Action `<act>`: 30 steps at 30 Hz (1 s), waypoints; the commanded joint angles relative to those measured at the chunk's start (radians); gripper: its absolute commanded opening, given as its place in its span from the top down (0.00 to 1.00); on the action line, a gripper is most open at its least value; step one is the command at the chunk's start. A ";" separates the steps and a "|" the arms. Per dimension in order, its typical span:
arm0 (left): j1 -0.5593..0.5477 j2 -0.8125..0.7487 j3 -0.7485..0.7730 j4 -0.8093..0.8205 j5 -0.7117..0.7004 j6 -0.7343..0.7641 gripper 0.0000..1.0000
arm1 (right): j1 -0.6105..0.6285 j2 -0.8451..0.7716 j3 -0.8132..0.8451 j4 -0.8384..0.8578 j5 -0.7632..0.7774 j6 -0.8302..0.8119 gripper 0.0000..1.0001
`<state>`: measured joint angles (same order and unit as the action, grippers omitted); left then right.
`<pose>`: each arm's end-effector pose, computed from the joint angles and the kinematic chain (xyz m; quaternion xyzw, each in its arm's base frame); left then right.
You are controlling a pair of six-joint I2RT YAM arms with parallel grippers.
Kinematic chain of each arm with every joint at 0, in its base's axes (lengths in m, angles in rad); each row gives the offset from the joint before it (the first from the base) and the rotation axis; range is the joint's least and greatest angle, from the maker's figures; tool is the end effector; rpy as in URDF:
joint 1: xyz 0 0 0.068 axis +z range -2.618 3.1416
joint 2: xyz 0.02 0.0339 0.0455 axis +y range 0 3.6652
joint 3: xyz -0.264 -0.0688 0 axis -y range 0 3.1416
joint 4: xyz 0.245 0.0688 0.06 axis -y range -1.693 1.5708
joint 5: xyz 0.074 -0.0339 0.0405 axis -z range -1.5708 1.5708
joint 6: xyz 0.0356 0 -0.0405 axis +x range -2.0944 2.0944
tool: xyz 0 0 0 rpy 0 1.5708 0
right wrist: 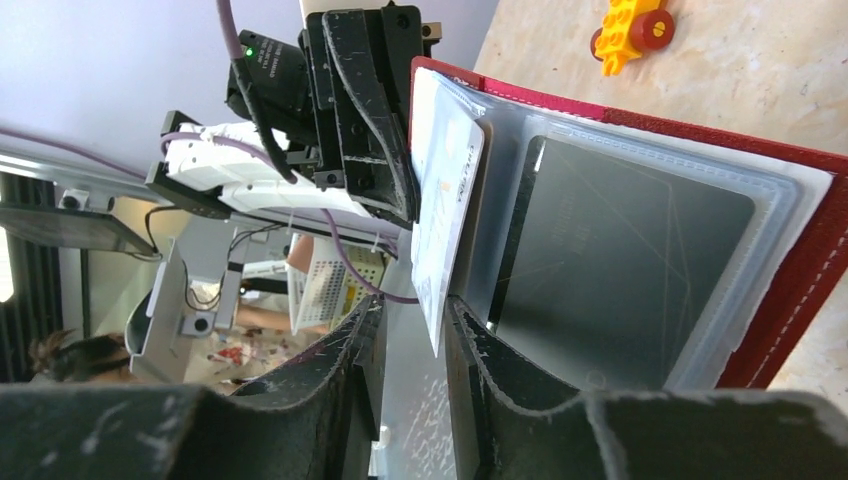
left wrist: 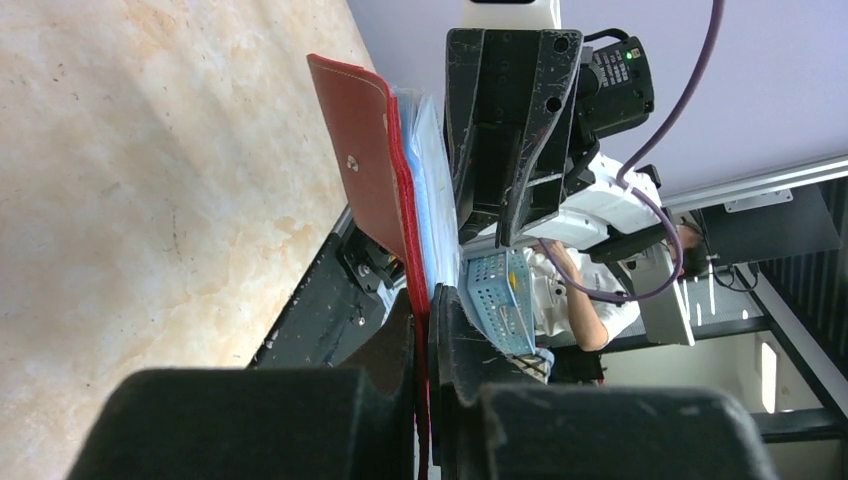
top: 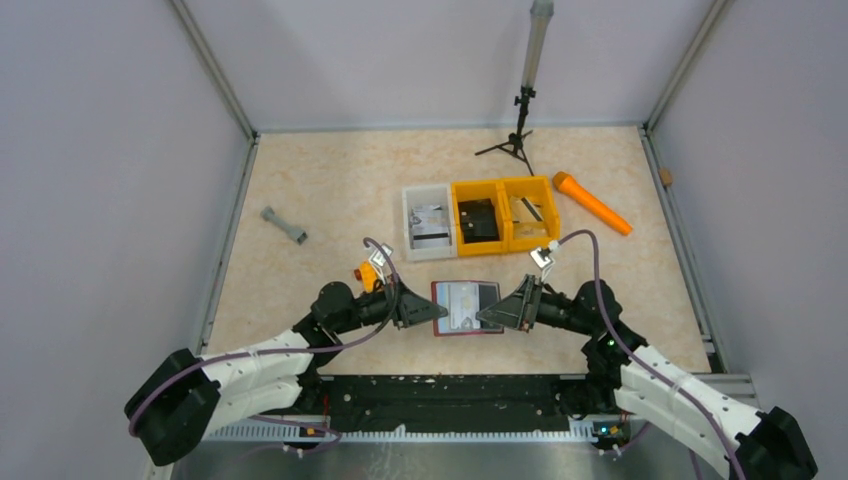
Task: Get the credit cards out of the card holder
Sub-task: Remove the credit card from the card holder.
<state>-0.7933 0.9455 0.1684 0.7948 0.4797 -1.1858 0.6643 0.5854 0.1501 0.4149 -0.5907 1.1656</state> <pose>0.1200 -0.1454 0.2004 0.0335 0.7007 -0.6705 0.2413 0.1066 0.1087 0.2083 -0.0279 0.7125 0.6574 0.2435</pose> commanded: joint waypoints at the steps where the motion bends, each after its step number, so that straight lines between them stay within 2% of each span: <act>1: 0.002 0.004 0.041 0.080 0.035 -0.005 1.00 | -0.006 0.016 0.011 0.141 -0.026 0.017 0.70; 4: -0.001 0.015 0.050 0.083 0.047 -0.005 1.00 | -0.006 0.024 0.011 0.153 -0.025 0.019 0.65; 8: -0.005 0.029 0.060 0.087 0.054 -0.002 1.00 | -0.006 0.038 0.008 0.194 -0.029 0.032 0.65; 12: -0.008 0.056 0.067 0.079 0.059 0.006 1.00 | -0.006 0.063 0.011 0.253 -0.045 0.053 0.75; 14: -0.010 0.064 0.067 0.080 0.056 0.010 1.00 | -0.006 0.063 0.014 0.255 -0.044 0.055 0.77; 21: -0.016 0.075 0.076 0.085 0.057 0.011 1.00 | -0.006 0.096 0.025 0.230 -0.055 0.041 0.71; 22: -0.016 0.068 0.074 0.084 0.051 0.012 1.00 | -0.006 0.097 0.027 0.220 -0.055 0.038 0.77; 24: -0.016 0.045 0.064 0.066 0.025 0.022 1.00 | -0.005 0.087 0.030 0.187 -0.045 0.030 0.95; 30: -0.006 -0.086 0.041 -0.090 -0.059 0.061 1.00 | -0.009 0.006 0.018 0.081 -0.011 0.009 0.97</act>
<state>-0.8036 0.9379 0.2020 0.7650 0.4881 -1.1698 0.6632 0.6479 0.1501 0.5056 -0.6140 1.2007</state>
